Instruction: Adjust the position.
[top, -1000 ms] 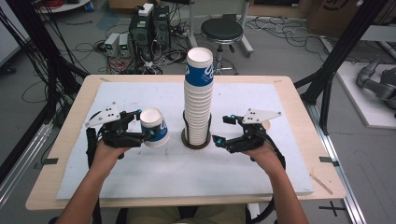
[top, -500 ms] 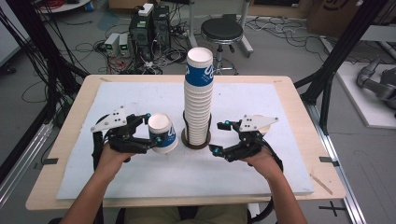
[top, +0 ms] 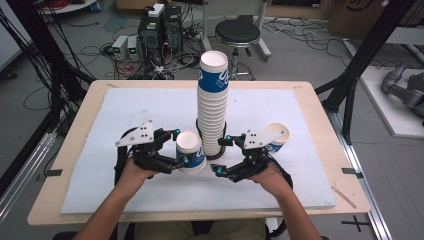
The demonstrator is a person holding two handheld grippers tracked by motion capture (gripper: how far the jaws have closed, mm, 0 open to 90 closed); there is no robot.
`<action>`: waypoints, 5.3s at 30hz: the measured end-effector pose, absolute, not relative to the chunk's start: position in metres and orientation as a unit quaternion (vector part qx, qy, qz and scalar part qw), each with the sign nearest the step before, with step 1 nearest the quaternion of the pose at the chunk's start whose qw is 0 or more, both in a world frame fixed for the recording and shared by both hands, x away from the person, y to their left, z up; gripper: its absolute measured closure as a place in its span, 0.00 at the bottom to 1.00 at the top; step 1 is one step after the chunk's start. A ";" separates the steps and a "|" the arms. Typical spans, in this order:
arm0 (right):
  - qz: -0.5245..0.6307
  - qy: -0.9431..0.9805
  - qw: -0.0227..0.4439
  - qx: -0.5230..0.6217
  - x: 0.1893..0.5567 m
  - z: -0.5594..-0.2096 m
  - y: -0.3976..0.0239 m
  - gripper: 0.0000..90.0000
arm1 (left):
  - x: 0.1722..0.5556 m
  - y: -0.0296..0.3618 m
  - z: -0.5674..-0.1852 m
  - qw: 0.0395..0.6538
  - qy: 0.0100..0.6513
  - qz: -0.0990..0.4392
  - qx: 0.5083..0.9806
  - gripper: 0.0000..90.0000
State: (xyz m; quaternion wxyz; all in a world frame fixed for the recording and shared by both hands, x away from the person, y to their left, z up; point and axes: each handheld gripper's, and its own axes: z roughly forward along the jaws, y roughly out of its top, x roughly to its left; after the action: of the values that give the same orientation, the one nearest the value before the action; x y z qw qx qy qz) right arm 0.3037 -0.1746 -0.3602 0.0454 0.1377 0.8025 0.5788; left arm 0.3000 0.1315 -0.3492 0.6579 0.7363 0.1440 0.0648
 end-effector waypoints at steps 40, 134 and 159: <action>0.528 0.844 0.042 0.088 0.305 -0.356 -0.152 0.30 | 0.300 0.125 -0.350 0.646 0.144 0.035 0.749 0.19; 0.451 0.893 0.018 0.001 0.302 -0.325 -0.155 0.28 | 0.299 0.121 -0.355 0.582 0.076 -0.044 0.808 0.15; 0.391 0.920 0.025 -0.015 0.296 -0.334 -0.144 0.28 | 0.302 0.116 -0.364 0.567 0.056 -0.071 0.819 0.29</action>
State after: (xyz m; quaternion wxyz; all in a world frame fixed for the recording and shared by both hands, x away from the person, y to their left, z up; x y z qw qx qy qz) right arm 0.2964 -0.1444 -0.3342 0.0246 -0.0154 0.9199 0.3910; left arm 0.3018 0.1160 -0.3644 0.5667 0.8189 0.0558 -0.0713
